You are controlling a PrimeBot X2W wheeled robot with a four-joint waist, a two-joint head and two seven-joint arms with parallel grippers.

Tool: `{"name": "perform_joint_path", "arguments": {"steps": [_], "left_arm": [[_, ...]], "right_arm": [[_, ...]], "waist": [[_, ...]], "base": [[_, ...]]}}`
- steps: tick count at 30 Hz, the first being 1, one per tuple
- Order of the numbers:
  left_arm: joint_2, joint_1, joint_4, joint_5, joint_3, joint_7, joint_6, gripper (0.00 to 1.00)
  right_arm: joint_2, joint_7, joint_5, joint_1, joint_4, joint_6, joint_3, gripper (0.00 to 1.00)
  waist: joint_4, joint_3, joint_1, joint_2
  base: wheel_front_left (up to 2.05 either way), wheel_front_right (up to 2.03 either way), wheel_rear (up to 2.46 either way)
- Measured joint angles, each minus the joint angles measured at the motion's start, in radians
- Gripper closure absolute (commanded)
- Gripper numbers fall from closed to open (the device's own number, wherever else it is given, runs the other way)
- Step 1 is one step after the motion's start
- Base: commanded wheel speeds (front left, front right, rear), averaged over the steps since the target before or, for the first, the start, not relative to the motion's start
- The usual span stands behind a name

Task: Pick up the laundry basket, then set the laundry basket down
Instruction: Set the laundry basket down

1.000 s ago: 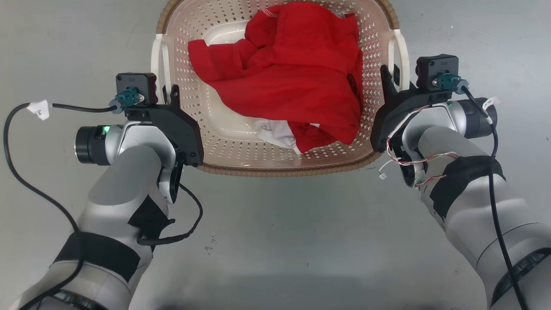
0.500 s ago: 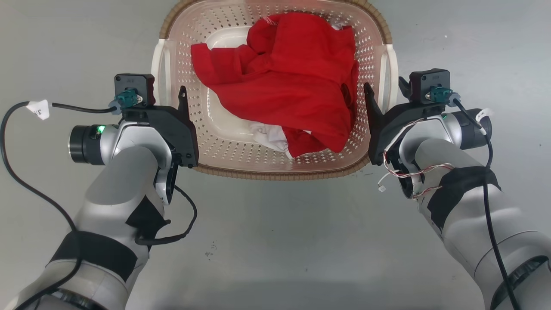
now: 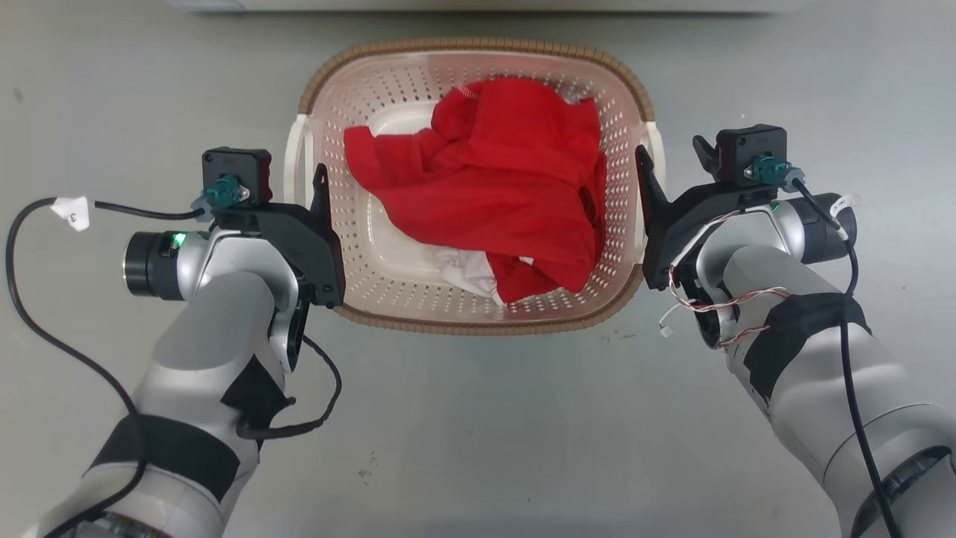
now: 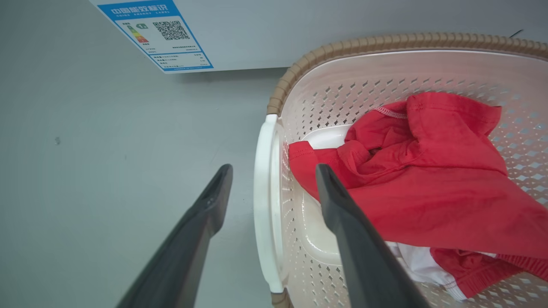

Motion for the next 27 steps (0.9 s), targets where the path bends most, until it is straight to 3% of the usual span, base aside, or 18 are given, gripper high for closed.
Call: {"name": "perform_joint_path", "arguments": {"steps": [17,27], "left_arm": [[-0.009,0.124,-0.020,-0.009,0.023,-0.063,-0.047,0.00],[-0.009,0.254,-0.078,-0.007,0.030,-0.066,-0.051,0.00]], "right_arm": [[0.002,-0.030,0.019,0.089,-0.001,0.057,-0.029,0.00],[0.003,-0.030,0.034,0.218,-0.045,0.065,-0.078,0.00]], "waist": [[-0.017,-0.209,-0.0001,0.0000],[-0.028,-0.369,-0.0002,0.0000]], "base": [[0.00,0.00,0.00],[0.00,0.00,0.00]]}}
